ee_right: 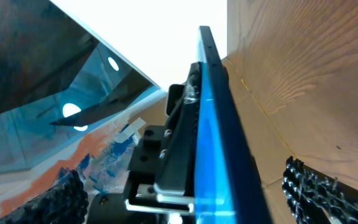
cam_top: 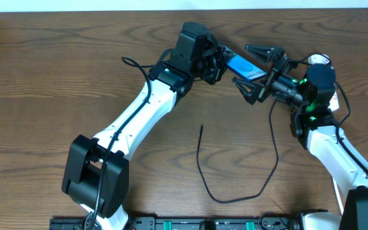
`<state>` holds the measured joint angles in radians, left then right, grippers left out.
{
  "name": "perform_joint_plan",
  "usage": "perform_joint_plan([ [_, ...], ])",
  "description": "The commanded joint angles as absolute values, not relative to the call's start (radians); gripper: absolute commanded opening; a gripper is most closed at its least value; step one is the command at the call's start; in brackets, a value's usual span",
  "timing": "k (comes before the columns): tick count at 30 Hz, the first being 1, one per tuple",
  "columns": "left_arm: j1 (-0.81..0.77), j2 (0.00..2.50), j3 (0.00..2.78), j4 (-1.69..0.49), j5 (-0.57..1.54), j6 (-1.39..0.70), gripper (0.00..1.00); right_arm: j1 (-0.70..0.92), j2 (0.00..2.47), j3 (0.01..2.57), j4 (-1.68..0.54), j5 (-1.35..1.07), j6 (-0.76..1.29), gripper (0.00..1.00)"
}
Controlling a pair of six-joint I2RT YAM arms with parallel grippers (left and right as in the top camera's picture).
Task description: Plug charger to phone and switch on socket
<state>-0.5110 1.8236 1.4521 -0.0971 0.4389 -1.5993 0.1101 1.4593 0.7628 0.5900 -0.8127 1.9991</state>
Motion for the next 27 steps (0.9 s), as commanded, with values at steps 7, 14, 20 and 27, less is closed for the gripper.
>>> perform_joint_plan([
  [7,-0.370,1.824,1.462,-0.093,0.623,-1.360,0.07,0.027,1.451,0.778,0.588,-0.939,1.741,0.99],
  [14,-0.212,1.824,1.462,-0.103,1.092,-0.887,0.07,0.011,1.451,0.777,0.471,-1.033,1.336,0.99],
  [20,-0.099,1.824,1.462,-0.243,1.393,-0.625,0.08,0.026,1.451,0.777,0.247,-1.022,1.148,0.99],
  [27,0.047,1.824,1.462,-0.365,1.445,-0.581,0.07,0.106,1.451,0.777,0.123,-0.929,1.064,0.99],
])
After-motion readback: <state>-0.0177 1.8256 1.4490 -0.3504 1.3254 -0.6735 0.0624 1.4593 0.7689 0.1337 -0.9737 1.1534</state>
